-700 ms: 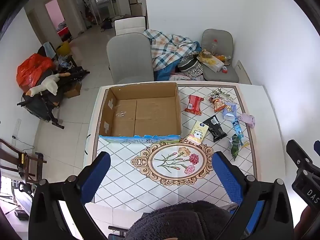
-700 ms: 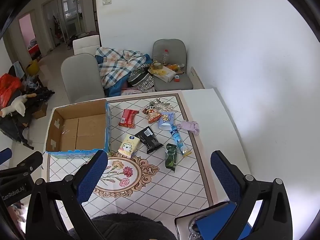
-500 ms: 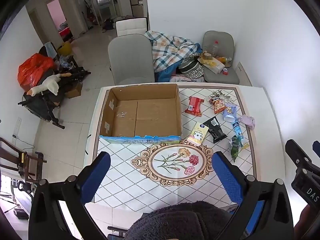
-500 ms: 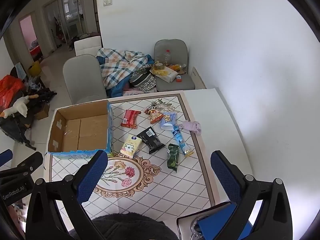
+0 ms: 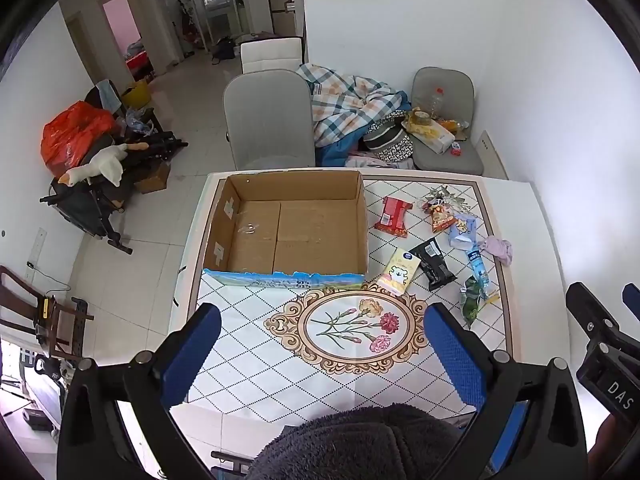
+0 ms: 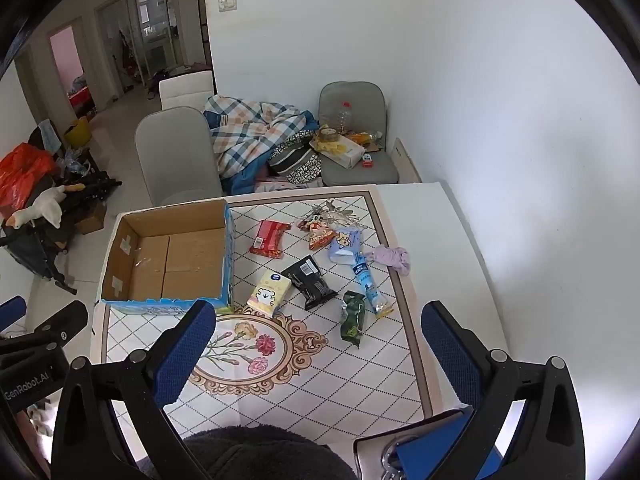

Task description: Organize soft objects

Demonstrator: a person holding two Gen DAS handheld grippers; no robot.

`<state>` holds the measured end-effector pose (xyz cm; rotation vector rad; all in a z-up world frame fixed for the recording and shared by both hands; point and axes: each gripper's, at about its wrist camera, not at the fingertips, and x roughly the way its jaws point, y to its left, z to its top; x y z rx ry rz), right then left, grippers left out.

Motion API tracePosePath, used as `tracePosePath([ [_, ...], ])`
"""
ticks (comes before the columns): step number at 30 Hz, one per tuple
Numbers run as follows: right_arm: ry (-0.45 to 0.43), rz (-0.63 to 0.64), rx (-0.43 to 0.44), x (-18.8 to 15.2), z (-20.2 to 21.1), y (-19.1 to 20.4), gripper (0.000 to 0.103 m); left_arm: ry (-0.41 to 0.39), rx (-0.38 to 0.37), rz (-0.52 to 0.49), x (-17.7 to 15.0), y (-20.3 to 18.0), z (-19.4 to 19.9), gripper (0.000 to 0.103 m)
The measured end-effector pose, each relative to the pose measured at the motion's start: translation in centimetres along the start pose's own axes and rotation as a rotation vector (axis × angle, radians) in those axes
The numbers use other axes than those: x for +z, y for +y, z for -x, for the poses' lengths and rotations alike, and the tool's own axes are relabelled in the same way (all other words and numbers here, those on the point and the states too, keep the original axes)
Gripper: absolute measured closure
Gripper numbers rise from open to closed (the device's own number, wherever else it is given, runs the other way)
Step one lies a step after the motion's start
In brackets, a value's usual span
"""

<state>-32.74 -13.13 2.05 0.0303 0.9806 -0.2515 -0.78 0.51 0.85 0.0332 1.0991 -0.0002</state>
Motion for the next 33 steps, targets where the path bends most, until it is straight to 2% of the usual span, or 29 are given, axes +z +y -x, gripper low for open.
tracePosePath([
  [33,-0.031,-0.012,-0.006,0.5,1.1,-0.2,0.0,-0.041,0.0,0.01,0.4,0.3,0.3,0.0],
])
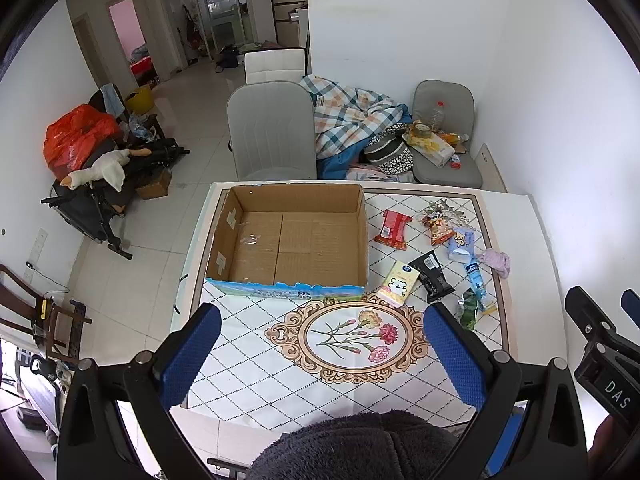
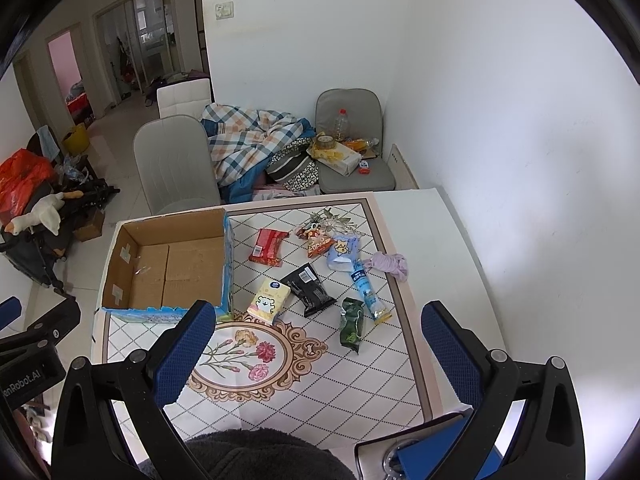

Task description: Organize soft objects

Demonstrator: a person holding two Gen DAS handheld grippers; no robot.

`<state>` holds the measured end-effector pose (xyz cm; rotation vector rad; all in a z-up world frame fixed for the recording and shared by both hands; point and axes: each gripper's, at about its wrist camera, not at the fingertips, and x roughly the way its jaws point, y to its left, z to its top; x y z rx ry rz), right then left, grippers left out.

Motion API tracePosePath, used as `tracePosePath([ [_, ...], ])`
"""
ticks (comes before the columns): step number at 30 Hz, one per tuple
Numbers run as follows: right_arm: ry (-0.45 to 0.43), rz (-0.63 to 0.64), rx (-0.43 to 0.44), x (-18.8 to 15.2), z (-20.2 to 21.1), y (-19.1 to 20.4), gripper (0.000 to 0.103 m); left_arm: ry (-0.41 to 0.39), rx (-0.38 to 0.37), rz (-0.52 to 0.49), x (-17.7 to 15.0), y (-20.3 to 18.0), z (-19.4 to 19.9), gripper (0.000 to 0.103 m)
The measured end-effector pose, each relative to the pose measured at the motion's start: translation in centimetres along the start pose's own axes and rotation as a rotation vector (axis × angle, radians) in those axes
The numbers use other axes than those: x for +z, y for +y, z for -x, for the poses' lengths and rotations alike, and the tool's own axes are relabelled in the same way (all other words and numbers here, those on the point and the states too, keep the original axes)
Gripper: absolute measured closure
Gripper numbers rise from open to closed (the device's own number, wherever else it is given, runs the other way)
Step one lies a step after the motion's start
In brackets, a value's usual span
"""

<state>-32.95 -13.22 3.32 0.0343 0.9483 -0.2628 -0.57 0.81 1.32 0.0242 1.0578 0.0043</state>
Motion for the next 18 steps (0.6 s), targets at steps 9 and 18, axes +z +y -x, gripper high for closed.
tracePosePath([
  [9,0.001,0.0,0.001,-0.01,0.04,0.05,0.0,-0.005,0.0,0.007,-0.18,-0.19,-0.03,0.0],
  [18,-0.005,0.001,-0.003,0.03,0.12,-0.16,0.0,-0.007,-0.006,0.008,-0.6,-0.16,0.2,0.0],
])
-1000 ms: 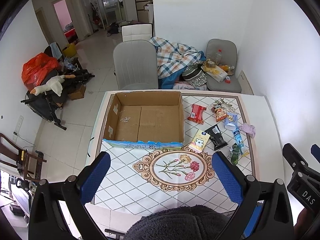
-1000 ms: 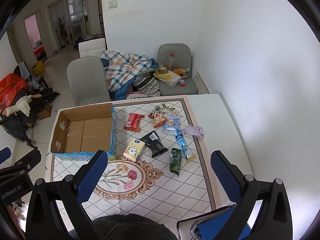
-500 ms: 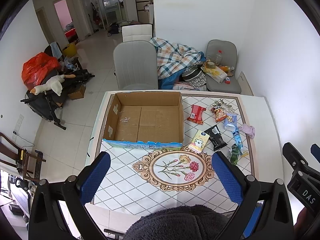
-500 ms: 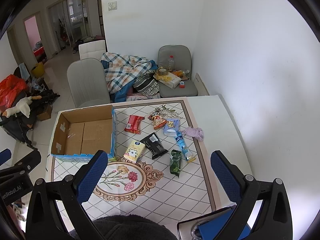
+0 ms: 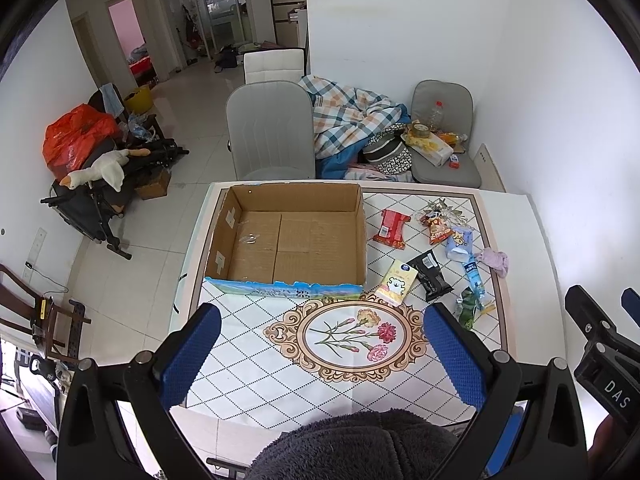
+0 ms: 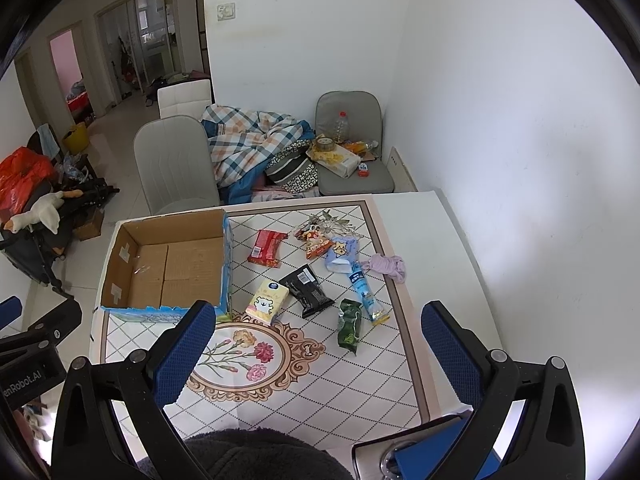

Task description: Organize soft objects

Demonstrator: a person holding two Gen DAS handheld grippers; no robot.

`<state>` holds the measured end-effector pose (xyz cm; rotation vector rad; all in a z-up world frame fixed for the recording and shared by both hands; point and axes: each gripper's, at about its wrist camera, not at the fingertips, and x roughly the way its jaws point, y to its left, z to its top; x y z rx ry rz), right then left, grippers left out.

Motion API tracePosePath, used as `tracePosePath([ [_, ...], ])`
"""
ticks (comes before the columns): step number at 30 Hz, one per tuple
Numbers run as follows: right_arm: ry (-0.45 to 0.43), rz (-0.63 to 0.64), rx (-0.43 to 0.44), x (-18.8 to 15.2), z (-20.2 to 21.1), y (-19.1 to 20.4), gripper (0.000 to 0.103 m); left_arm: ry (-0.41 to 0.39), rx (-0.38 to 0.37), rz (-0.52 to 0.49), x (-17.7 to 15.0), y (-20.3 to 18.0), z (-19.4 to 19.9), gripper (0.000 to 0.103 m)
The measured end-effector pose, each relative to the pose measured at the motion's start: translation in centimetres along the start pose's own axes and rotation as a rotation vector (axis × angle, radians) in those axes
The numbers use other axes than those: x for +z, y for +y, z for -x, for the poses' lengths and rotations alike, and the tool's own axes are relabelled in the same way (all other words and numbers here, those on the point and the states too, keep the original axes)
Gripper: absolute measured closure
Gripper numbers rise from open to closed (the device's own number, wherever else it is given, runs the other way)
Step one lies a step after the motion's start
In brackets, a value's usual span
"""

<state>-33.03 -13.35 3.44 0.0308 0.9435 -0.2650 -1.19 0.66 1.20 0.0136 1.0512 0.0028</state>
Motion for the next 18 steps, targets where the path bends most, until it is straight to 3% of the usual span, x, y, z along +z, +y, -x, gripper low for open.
tracePosePath([
  [18,-0.009,-0.005,0.007,-0.51,0.36,-0.07,0.0,-0.007,0.009,-0.004,0.18,0.45,0.36,0.0],
])
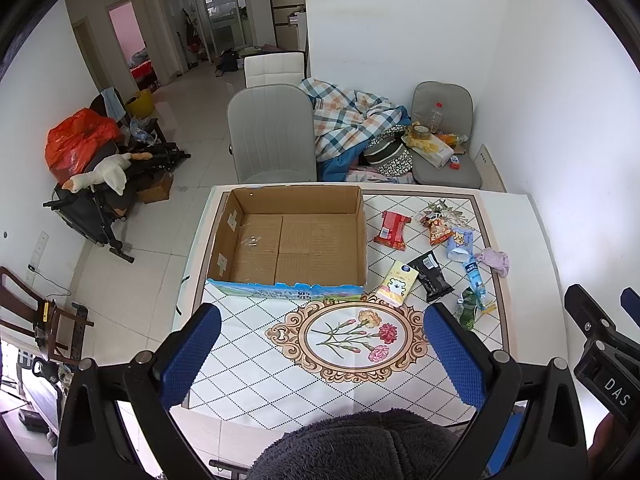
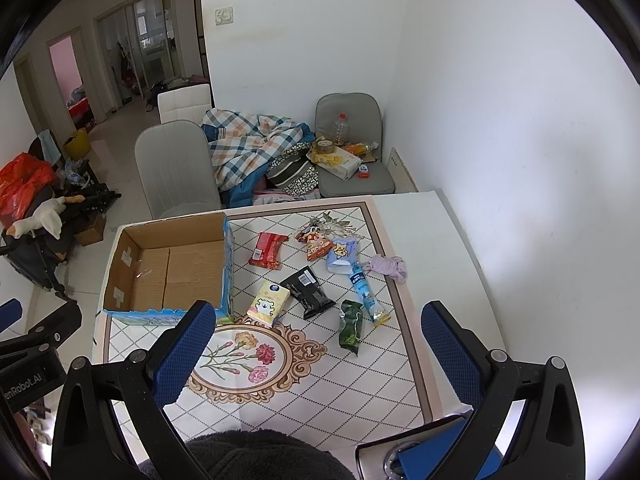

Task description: Organize soft objects

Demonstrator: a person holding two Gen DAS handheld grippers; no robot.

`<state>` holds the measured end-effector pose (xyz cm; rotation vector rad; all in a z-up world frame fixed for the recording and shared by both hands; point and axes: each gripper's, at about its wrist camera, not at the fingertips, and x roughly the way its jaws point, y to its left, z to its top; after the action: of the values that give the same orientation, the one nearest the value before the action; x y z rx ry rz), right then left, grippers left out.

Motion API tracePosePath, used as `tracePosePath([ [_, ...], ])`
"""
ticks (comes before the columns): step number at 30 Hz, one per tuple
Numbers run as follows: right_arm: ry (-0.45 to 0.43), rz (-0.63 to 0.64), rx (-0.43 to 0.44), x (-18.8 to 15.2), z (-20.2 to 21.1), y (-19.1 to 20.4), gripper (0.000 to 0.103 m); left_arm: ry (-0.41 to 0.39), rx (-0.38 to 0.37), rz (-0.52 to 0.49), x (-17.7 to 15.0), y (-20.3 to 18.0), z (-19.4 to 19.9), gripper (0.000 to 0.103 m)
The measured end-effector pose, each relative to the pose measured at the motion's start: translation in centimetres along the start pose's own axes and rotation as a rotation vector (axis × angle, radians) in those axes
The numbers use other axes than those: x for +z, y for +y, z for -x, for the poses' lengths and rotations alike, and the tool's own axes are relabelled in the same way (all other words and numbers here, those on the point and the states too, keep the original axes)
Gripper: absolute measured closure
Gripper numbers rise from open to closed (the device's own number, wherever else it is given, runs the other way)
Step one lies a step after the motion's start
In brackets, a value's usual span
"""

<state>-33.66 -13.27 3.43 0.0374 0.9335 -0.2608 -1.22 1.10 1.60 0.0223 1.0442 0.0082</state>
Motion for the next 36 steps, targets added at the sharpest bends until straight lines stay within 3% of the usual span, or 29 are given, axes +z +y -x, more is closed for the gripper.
tracePosePath([
  [11,0.002,-0.003,-0.001,0.0,-0.1,-0.1,0.0,0.0,-0.007,-0.014,0.1,-0.8,-0.2,0.0],
  [17,0.043,-0.083,-0.024,0.0,-3.0,-2.7,0.0,0.034,-0.042,-0.077,1.8,-3.8,-3.8,0.0],
  [23,0.182,-0.159,-0.068,0.1,-11.2,-7.3,0.0,0.145,-0.072,-0.188,3.6,-8.8,-12.2,0.0],
  [27,0.33,-0.186,-0.035,-1.1,-19.6,-10.5,0.0,0.257,-0.097,-0.245,3.7,-12.2,-19.1,0.0],
  [30,0.406,-0.224,0.008,-1.9,-25.4,-12.9,0.0,0.309,-0.073,-0.311,3.5,-15.1,-24.4,0.0],
  [36,0.516,-0.24,-0.013,-3.0,-36.6,-16.8,0.0,0.46,-0.001,-0.448,2.2,-19.1,-33.8,0.026],
])
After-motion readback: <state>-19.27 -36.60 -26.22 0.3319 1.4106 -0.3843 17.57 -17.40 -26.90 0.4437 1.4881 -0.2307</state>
